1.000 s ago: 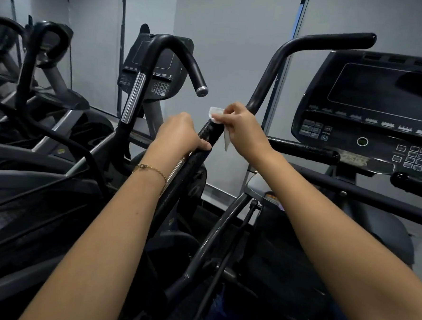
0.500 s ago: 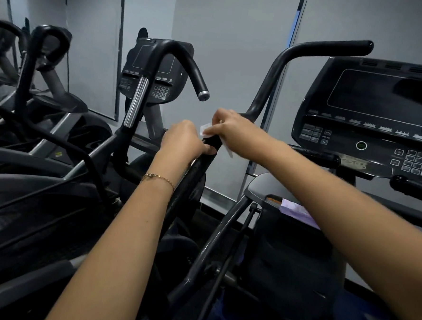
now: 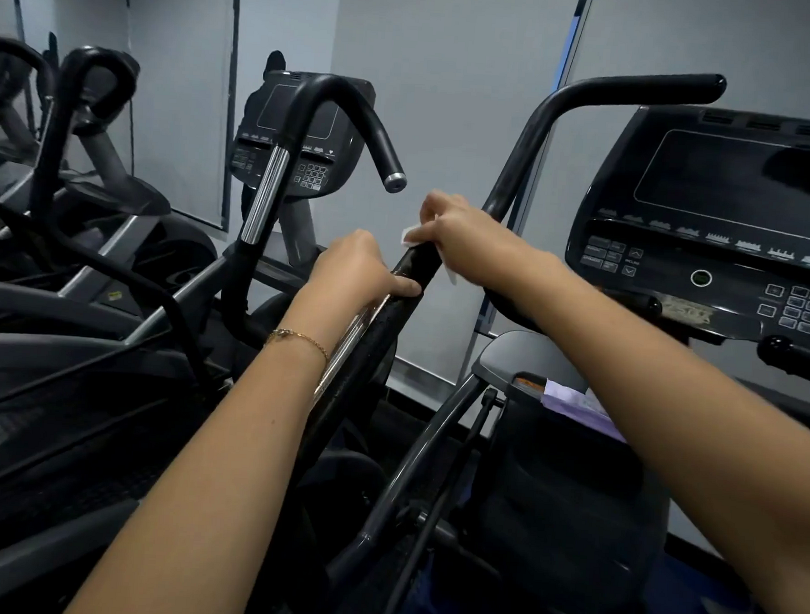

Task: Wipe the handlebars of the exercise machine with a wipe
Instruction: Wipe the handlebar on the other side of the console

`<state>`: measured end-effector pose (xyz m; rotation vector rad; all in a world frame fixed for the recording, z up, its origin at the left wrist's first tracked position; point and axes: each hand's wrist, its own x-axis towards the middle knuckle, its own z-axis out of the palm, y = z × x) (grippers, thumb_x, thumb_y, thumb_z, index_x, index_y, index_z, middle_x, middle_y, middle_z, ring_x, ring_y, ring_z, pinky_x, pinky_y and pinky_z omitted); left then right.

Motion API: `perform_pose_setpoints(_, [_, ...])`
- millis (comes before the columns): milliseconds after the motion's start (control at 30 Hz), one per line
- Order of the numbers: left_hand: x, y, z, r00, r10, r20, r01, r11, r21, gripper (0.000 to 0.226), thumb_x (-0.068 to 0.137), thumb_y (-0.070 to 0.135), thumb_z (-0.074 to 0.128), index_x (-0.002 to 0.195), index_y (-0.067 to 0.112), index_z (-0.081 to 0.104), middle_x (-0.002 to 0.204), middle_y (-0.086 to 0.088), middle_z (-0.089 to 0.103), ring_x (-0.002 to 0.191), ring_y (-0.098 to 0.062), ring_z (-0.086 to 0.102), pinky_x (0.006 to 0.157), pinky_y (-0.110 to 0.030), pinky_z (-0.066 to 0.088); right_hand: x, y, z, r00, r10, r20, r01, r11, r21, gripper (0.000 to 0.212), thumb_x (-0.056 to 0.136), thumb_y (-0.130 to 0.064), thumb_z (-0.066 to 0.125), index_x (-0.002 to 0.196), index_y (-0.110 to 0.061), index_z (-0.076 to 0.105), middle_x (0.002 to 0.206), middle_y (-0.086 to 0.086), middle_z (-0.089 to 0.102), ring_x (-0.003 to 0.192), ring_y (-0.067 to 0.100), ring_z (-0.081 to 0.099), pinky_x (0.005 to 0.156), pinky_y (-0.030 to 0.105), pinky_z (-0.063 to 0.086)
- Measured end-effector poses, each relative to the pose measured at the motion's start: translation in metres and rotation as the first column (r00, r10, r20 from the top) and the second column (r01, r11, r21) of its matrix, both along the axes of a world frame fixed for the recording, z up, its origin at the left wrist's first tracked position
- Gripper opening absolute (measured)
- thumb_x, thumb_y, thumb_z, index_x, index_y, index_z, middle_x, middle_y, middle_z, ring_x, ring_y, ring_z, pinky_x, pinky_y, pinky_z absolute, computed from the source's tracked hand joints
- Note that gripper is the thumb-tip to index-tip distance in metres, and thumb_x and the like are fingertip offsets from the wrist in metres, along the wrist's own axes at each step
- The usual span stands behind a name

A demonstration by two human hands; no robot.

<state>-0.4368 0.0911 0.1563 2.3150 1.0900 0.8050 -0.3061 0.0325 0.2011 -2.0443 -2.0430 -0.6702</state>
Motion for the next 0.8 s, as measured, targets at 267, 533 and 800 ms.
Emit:
perform_pose_setpoints(267, [-0.006, 0.009, -0.002, 0.994, -0.11, 0.001, 0.11, 0.994, 0.011, 0.031, 0.073, 0.044, 0.075, 0.081, 0.016, 0.062, 0.08, -0.009, 0.063, 0.071, -0.019, 0.053, 0.069, -0.026, 0.043, 0.015, -0.019, -0.075, 0.883, 0.364, -0.297, -0.171, 0.838, 0.518, 0.025, 0.088, -0.008, 0.057, 0.11, -0.011, 0.069, 0.09, -0.003, 0.05, 0.079, 0.007, 0.051, 0.074, 0.012, 0.042])
perform_pose_setpoints(533, [-0.012, 0.008, 0.0, 0.98, -0.195, 0.039, 0.197, 0.979, -0.049, 0.028, 0.073, 0.026, 0.079, 0.091, 0.005, 0.073, 0.083, -0.013, 0.072, 0.06, -0.011, 0.058, 0.065, -0.021, 0.047, 0.008, -0.011, -0.092, 0.808, 0.406, -0.427, -0.041, 0.761, 0.647, 0.023, 0.09, -0.008, 0.055, 0.108, 0.0, 0.068, 0.087, -0.006, 0.049, 0.082, 0.001, 0.05, 0.077, 0.005, 0.038])
perform_pose_setpoints(800, [-0.013, 0.002, 0.006, 0.982, -0.189, 0.02, 0.189, 0.981, -0.032, 0.025, 0.073, 0.024, 0.079, 0.092, 0.01, 0.069, 0.072, -0.003, 0.066, 0.055, -0.006, 0.059, 0.058, -0.015, 0.046, -0.003, -0.01, -0.114, 0.767, 0.497, -0.405, -0.066, 0.69, 0.721, 0.03, 0.09, -0.016, 0.05, 0.111, -0.003, 0.067, 0.092, -0.001, 0.053, 0.086, 0.002, 0.05, 0.081, 0.006, 0.039])
